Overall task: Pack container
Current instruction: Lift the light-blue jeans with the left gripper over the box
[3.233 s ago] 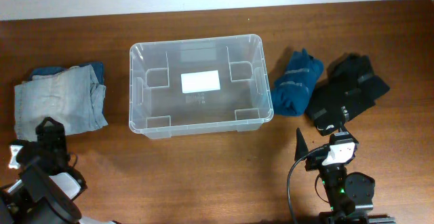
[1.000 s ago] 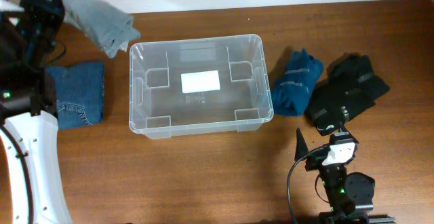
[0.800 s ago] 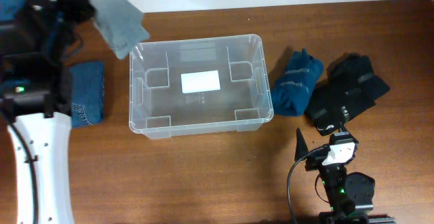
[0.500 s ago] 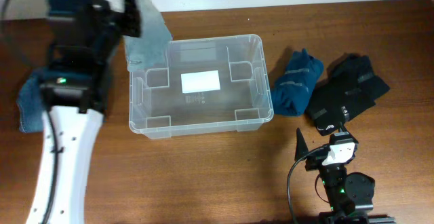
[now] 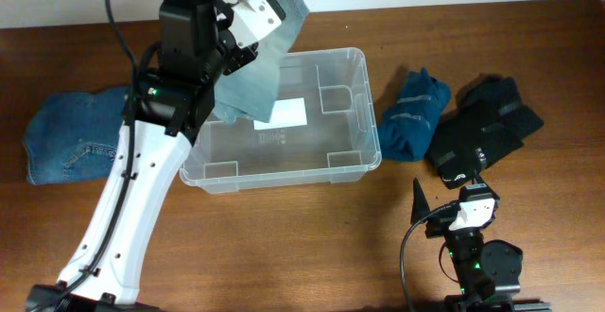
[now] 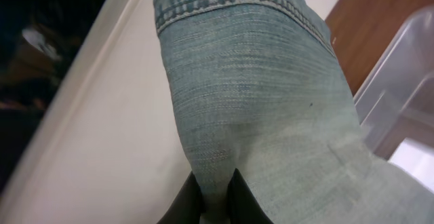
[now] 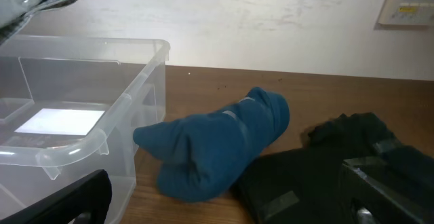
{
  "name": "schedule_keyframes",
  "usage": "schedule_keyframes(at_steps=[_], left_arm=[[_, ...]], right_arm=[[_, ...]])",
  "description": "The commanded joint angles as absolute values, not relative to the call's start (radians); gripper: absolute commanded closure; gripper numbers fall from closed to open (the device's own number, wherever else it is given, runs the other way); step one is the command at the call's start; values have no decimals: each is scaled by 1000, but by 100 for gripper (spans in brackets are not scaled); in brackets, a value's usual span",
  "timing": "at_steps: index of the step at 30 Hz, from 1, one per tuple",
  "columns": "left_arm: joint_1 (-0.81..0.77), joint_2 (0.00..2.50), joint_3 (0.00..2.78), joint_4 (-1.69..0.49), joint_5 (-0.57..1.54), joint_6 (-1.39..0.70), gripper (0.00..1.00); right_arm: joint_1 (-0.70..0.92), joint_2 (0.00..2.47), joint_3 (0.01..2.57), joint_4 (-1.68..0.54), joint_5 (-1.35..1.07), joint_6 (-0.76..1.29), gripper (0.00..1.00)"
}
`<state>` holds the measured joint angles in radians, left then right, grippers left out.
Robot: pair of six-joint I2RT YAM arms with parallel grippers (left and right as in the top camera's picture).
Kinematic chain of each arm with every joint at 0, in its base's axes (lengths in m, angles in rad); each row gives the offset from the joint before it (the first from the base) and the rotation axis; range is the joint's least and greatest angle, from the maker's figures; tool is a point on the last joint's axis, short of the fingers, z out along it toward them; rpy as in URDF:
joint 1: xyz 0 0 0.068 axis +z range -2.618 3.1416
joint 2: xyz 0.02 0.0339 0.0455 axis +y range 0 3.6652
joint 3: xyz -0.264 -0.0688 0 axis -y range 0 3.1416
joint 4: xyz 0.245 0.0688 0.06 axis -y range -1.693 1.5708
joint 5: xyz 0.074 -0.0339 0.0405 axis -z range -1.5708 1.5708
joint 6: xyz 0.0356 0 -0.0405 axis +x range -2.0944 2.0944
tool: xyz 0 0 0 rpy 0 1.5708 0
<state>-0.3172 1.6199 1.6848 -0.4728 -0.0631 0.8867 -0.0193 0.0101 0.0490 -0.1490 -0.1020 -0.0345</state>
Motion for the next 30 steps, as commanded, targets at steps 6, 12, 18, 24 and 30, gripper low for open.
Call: schedule_keyframes(at_steps=[6, 12, 18, 24, 30], left_arm=[[-321, 1672, 1714, -470, -128, 1301, 100], [-356, 1710, 1713, -510, -129, 1473, 100], [-360, 1722, 1713, -509, -128, 1566, 100], [-364, 1715, 1714, -505, -128, 1682, 100], [-374, 1695, 1714, -502, -124, 1682, 100]], right_arm=[[-28, 4, 41, -149, -93, -38, 1], [-28, 4, 41, -149, -94, -38, 2], [-28, 4, 41, -149, -93, -38, 2], [-28, 4, 41, -149, -93, -38, 2], [-28, 4, 41, -149, -93, -38, 2]])
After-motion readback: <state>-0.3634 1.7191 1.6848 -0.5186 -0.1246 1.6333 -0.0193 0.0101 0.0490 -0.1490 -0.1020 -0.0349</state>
